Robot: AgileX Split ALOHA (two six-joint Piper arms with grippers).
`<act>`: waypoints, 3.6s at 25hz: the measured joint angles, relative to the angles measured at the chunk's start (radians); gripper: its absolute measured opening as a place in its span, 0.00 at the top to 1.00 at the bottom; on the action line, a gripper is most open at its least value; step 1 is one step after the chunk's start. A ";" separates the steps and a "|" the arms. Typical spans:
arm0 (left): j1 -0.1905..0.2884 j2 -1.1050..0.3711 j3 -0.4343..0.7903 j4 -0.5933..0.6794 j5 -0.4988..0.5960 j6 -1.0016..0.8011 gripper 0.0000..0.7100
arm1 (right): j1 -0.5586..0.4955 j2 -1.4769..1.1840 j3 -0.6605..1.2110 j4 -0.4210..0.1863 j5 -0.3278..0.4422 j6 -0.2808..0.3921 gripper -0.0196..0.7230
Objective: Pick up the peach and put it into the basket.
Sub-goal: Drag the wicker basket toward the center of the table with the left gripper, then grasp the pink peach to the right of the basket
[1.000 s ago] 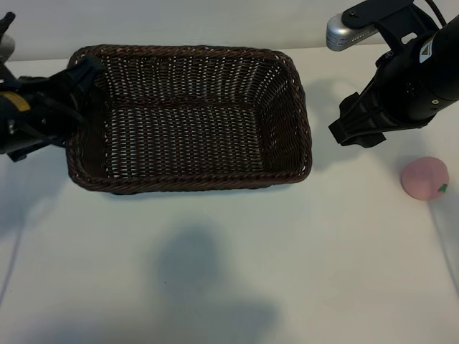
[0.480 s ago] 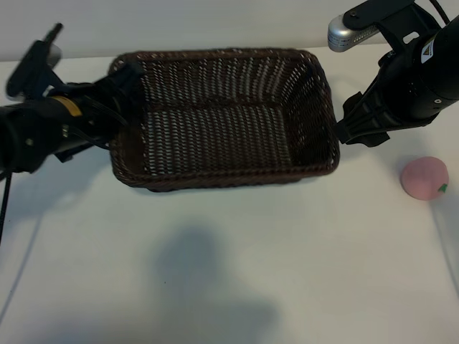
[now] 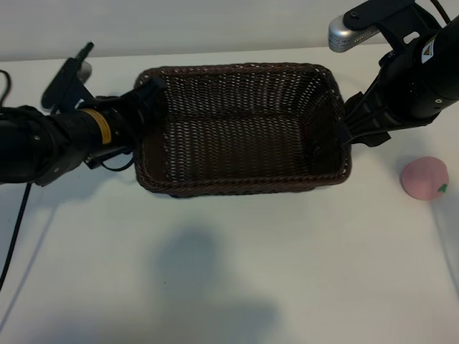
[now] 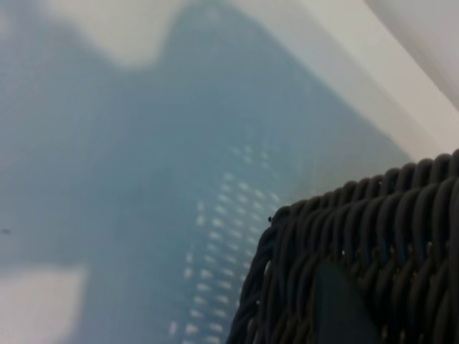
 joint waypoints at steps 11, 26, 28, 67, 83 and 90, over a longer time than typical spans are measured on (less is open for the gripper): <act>0.019 0.049 0.000 0.219 -0.034 -0.181 0.49 | 0.000 0.000 0.000 0.000 0.000 0.000 0.17; 0.019 0.042 0.000 0.264 -0.076 -0.161 0.35 | 0.000 0.000 0.000 -0.003 0.003 -0.001 0.17; 0.019 0.025 0.000 0.264 -0.072 -0.142 0.21 | 0.000 0.000 0.000 -0.003 0.004 -0.001 0.17; 0.019 -0.783 -0.009 0.046 0.827 0.927 0.16 | 0.000 0.000 0.000 -0.004 0.004 -0.003 0.17; 0.019 -1.038 -0.009 -0.102 0.931 1.312 0.16 | 0.000 0.000 0.000 -0.004 0.003 -0.002 0.17; 0.019 -1.164 0.010 -0.224 0.940 1.405 0.16 | 0.000 0.000 0.000 -0.004 0.003 -0.001 0.17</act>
